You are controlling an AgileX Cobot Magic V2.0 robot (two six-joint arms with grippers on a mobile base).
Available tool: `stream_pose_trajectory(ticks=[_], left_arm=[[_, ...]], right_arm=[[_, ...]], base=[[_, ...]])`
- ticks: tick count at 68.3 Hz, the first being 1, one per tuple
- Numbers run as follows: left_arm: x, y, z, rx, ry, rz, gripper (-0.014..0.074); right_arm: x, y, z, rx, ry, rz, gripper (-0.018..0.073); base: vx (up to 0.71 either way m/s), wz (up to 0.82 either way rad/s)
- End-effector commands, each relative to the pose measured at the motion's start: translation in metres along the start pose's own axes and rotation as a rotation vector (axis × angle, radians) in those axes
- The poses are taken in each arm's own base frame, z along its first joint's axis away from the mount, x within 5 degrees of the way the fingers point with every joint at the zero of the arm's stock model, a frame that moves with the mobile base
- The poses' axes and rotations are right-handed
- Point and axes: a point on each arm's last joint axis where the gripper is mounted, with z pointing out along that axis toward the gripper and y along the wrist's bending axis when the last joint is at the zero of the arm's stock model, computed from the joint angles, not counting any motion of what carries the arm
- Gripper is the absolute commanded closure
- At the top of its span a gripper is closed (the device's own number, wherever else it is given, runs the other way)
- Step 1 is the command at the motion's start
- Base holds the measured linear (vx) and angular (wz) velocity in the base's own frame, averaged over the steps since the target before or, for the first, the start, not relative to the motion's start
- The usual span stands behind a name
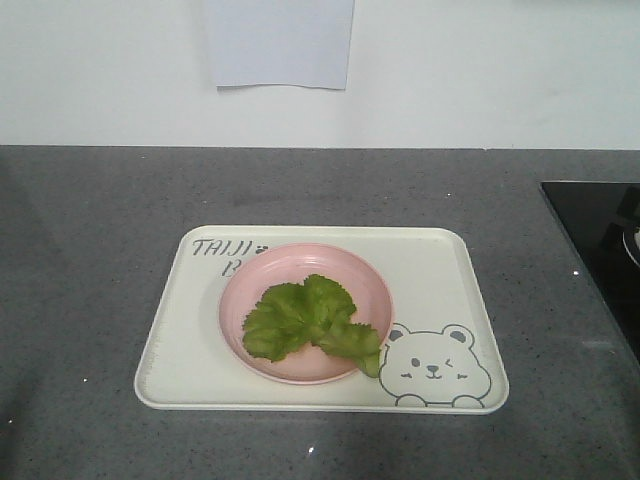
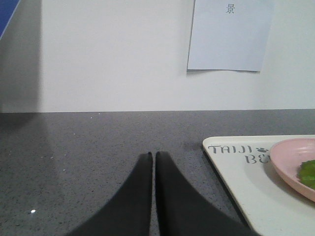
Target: Transfer vegetables to tray and serve
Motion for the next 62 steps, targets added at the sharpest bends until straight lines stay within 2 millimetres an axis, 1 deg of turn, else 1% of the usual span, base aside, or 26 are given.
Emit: stream_pose_trajectory(ticks=[1,17,28,62], left_arm=[[0.0009,0.0,-0.0005,0.008,-0.069,-0.01,0.0602],[0.0009,0.0,-0.0005,0.008,-0.069,-0.01,0.0602],[0.0009,0.0,-0.0005,0.008,-0.069,-0.01,0.0602],[0.0009,0.0,-0.0005,0.008,-0.069,-0.009,0.0602]], right_arm=[[-0.0025,-0.0009,-0.0004,0.011,-0.075,-0.006,0.0565],[-0.0024,-0.0009,-0.0004,0.011,-0.074,-0.008,0.0565],[-0.0024,-0.0009,-0.0004,0.01,-0.074,0.022,0.0565],[-0.0016,-0.0007,-0.0003,0.008,-0.064,-0.005,0.0565]], base=[[0.0,0.0],[0.0,0.0],[0.0,0.0],[0.0,0.0]])
